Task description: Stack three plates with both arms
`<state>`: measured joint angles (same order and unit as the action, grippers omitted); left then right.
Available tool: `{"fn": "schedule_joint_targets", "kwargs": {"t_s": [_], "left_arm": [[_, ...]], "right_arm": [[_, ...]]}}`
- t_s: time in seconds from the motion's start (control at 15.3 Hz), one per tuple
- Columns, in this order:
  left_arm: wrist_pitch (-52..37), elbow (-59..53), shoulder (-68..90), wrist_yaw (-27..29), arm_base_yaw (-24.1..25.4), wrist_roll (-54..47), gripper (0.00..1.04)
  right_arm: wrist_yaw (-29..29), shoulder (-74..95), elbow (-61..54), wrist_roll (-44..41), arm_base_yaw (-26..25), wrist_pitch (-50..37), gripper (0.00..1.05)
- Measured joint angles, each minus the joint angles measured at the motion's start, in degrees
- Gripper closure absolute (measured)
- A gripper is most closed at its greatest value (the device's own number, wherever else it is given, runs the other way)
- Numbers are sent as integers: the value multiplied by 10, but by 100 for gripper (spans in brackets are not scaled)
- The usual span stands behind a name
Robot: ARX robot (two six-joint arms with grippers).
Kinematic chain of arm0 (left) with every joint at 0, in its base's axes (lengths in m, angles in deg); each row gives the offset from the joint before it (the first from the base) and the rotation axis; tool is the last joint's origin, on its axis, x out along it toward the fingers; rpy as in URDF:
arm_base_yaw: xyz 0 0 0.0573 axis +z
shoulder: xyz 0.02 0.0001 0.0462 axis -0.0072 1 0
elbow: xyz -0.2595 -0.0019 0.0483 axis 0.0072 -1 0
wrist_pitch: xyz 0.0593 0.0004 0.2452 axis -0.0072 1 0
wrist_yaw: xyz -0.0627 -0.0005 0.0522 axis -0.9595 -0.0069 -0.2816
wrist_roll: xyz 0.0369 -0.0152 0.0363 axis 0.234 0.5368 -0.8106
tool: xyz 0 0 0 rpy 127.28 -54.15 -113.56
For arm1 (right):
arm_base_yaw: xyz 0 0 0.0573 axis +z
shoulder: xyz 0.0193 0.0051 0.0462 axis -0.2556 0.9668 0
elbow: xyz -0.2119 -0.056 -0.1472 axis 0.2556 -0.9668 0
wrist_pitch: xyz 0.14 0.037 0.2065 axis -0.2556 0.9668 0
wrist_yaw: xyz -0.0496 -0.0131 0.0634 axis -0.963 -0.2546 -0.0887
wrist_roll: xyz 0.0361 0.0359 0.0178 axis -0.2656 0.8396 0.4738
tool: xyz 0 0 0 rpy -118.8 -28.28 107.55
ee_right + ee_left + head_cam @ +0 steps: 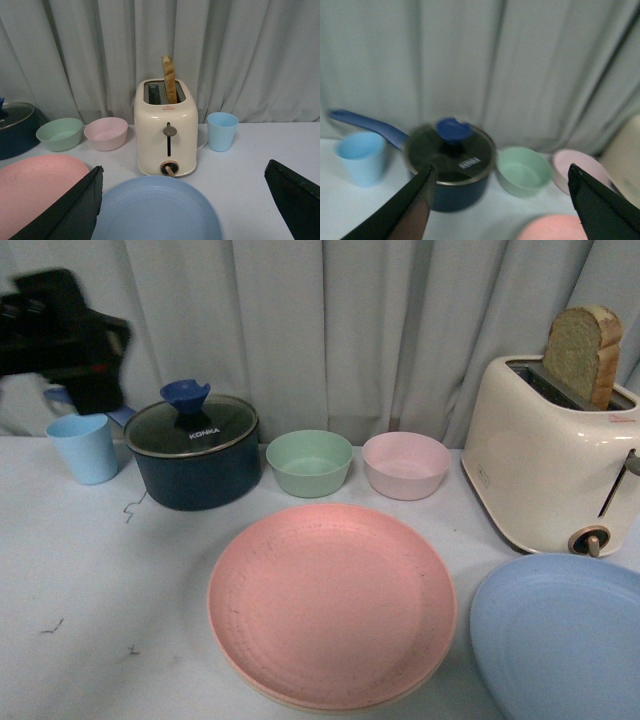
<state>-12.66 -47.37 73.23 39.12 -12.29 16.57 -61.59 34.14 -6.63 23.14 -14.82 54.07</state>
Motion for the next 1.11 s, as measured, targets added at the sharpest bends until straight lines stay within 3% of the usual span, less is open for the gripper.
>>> {"fn": "schedule_joint_targets", "kwargs": {"t_s": [0.13, 0.39, 0.52, 0.65, 0.72, 1.11], "left_arm": [[-35, -76, -47, 30, 27, -54, 50], [-48, -172, -144, -8, 61, -70, 104], [-4, -208, -199, -20, 73, -72, 103], [72, -233, -308, -63, 121, -72, 103], [153, -245, -410, -67, 118, -72, 103], [285, -252, -555, -67, 118, -72, 103]], "right_arm": [[0, 0, 0, 0, 0, 0, 6], [0, 0, 0, 0, 0, 0, 6], [0, 0, 0, 0, 0, 0, 6], [0, 0, 0, 0, 0, 0, 6], [0, 0, 0, 0, 0, 0, 6], [0, 0, 0, 0, 0, 0, 6]]}}
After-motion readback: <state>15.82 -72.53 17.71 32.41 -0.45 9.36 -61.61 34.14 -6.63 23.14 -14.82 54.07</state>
